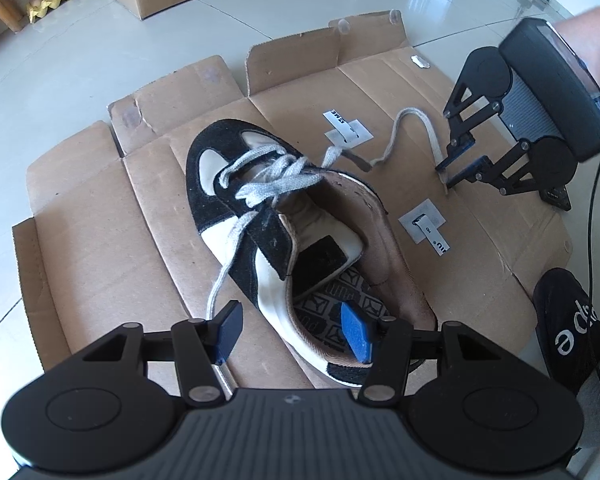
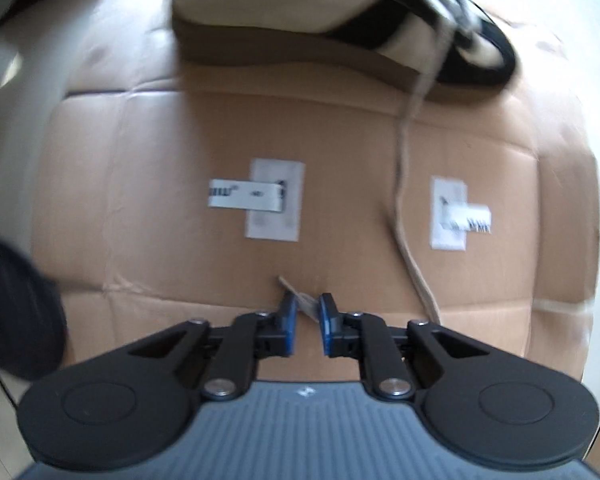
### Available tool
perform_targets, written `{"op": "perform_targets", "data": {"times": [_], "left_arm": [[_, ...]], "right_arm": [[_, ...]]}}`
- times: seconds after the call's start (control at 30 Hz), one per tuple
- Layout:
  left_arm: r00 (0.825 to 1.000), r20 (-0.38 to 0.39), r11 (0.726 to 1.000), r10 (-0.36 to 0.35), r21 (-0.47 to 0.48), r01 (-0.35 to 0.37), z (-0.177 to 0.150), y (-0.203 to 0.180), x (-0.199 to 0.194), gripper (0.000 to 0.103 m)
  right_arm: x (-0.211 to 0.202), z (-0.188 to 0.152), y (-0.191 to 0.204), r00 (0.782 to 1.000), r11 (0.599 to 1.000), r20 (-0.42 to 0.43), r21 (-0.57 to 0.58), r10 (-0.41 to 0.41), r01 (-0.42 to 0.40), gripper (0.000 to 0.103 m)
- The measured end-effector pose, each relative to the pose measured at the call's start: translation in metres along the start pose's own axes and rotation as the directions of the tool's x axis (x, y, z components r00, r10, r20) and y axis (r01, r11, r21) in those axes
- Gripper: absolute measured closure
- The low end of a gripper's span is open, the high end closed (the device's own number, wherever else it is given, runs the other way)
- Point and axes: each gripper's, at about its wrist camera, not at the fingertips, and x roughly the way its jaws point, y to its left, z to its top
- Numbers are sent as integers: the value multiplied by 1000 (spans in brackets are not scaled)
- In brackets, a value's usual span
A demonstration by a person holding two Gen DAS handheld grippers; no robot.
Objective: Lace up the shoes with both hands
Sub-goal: 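Lower the right tool and grasp the loose white lace end, then lift the lace end high above the sneaker with the right tool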
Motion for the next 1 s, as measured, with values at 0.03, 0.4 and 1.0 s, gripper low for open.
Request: {"op": "perform_targets", "data": {"times": [0.03, 0.4, 1.0], "left_arm": [[1000, 0, 1000, 0, 1, 0, 0, 0, 0, 47], [1000, -5, 1000, 13, -11, -13, -2, 4, 1, 47], [999, 30, 999, 10, -35, -9, 0, 4, -6, 47]], "right_arm": [[0, -1, 0, 1000, 1000, 0, -15, 4, -4, 89], [2, -2, -9, 994, 984, 3, -141, 112, -110, 76], [15, 8, 4, 990, 993, -107, -52, 96, -102, 102]]}}
